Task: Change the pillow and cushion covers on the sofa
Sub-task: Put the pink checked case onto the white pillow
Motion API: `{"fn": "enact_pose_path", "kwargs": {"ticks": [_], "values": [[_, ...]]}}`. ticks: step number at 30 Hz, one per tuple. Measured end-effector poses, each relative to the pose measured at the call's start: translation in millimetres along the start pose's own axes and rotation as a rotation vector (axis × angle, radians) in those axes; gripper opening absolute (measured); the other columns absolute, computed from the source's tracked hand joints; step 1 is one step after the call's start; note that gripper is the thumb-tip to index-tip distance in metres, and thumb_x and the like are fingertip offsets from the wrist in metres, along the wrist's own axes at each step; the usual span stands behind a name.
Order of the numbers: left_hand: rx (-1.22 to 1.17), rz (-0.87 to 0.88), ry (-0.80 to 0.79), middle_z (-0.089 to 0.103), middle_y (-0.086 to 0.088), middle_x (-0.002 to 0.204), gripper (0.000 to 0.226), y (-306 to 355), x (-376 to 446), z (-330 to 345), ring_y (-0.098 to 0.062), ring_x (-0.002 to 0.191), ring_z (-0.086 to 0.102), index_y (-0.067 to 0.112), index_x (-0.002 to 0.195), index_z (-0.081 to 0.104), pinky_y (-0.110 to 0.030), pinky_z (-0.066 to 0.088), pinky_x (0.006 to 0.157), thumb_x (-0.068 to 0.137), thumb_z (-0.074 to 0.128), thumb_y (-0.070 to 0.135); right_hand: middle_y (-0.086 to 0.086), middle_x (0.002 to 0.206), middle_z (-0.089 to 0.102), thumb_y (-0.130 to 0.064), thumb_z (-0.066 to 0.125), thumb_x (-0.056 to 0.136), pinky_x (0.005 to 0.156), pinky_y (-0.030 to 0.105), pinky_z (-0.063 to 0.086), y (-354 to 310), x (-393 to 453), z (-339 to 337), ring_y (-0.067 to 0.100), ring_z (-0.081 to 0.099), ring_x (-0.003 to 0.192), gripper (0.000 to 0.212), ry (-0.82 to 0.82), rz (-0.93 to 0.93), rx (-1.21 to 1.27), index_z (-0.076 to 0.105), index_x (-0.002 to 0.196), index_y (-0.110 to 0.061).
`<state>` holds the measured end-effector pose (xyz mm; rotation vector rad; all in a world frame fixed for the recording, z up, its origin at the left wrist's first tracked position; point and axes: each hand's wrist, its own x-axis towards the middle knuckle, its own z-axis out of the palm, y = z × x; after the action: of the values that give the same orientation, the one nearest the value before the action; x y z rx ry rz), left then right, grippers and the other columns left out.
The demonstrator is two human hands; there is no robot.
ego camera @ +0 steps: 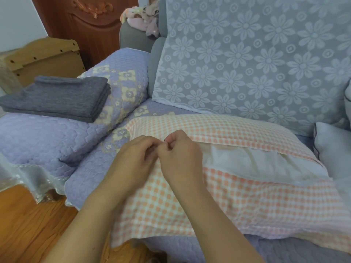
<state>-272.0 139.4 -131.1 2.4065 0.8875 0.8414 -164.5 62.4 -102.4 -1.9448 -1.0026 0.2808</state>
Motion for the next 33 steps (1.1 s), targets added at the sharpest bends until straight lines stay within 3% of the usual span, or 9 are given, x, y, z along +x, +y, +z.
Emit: {"fn": "enact_pose_path", "kwargs": {"ticks": [2,5,12,14,19,24,27,29,33], "values": [[0.051,0.006,0.042,0.066,0.015,0.091,0.019,4,-2,0,-0.005,0.086,0.059,0.030,0.101,0.072,-0.026,0.047,0.074,0.094,0.062,0.015,0.001,0.075,0.064,-0.023,0.053,0.090,0.064,0.036,0.046,-5,-1,3,0.020,0.059,0.071,0.008,0.022,-0.077,-0.175,0.055,0.092,-0.015],[0.099,0.019,0.147,0.067,0.010,0.090,0.020,8,-3,-2,-0.010,0.085,0.059,0.023,0.100,0.073,-0.023,0.040,0.072,0.091,0.056,0.020,0.006,0.082,0.065,-0.019,0.050,0.091,0.063,0.036,0.039,-12,0,10,0.028,0.060,0.077,0.011,0.060,-0.161,-0.284,0.055,0.096,-0.012],[0.143,0.105,0.353,0.068,-0.003,0.093,0.016,6,0,1,-0.018,0.089,0.059,0.008,0.102,0.074,-0.022,0.041,0.081,0.094,0.060,0.012,0.000,0.091,0.071,-0.024,0.061,0.095,0.084,0.038,0.050,-15,18,-14,0.023,0.064,0.093,0.009,-0.154,-0.186,-0.110,0.067,0.101,-0.020],[0.158,0.119,0.391,0.069,-0.005,0.093,0.014,9,1,3,-0.021,0.089,0.060,0.006,0.101,0.075,-0.027,0.044,0.081,0.093,0.063,0.007,0.000,0.089,0.070,-0.023,0.060,0.094,0.084,0.040,0.052,-17,21,-18,0.022,0.064,0.091,0.008,-0.164,-0.151,-0.086,0.068,0.097,-0.020],[0.183,0.092,0.386,0.069,-0.004,0.092,0.023,12,2,5,-0.025,0.088,0.061,0.007,0.099,0.075,-0.029,0.044,0.079,0.085,0.068,-0.009,-0.001,0.075,0.068,-0.025,0.060,0.086,0.075,0.040,0.055,-21,22,-18,0.019,0.064,0.077,0.013,-0.134,-0.017,-0.010,0.066,0.080,-0.015],[0.123,0.123,0.392,0.069,-0.002,0.092,0.015,9,2,3,-0.020,0.087,0.061,0.009,0.098,0.075,-0.027,0.045,0.080,0.090,0.064,0.003,-0.002,0.077,0.068,-0.023,0.064,0.087,0.073,0.038,0.054,-14,26,-14,0.020,0.063,0.080,0.004,-0.238,-0.062,0.028,0.063,0.090,-0.023],[0.085,0.113,0.395,0.069,-0.001,0.091,0.011,9,1,3,-0.017,0.087,0.061,0.009,0.098,0.075,-0.025,0.045,0.080,0.092,0.066,0.006,-0.007,0.074,0.070,-0.020,0.073,0.088,0.059,0.025,0.045,-9,34,-23,0.001,0.057,0.059,0.007,-0.317,-0.037,0.134,0.068,0.088,-0.025],[0.070,0.096,0.397,0.070,0.000,0.091,0.011,11,1,3,-0.014,0.087,0.061,0.009,0.099,0.075,-0.024,0.045,0.081,0.093,0.069,0.004,-0.007,0.069,0.069,-0.018,0.075,0.086,0.053,0.022,0.040,-8,35,-25,-0.002,0.051,0.047,0.008,-0.307,0.030,0.226,0.069,0.084,-0.024],[0.065,0.082,0.377,0.070,0.000,0.093,0.013,11,3,2,-0.015,0.088,0.062,0.010,0.100,0.076,-0.026,0.047,0.082,0.091,0.070,0.002,-0.008,0.068,0.064,-0.018,0.065,0.089,0.059,0.027,0.044,-8,25,-12,0.006,0.055,0.058,0.006,-0.193,0.083,0.255,0.065,0.085,-0.023]]}}
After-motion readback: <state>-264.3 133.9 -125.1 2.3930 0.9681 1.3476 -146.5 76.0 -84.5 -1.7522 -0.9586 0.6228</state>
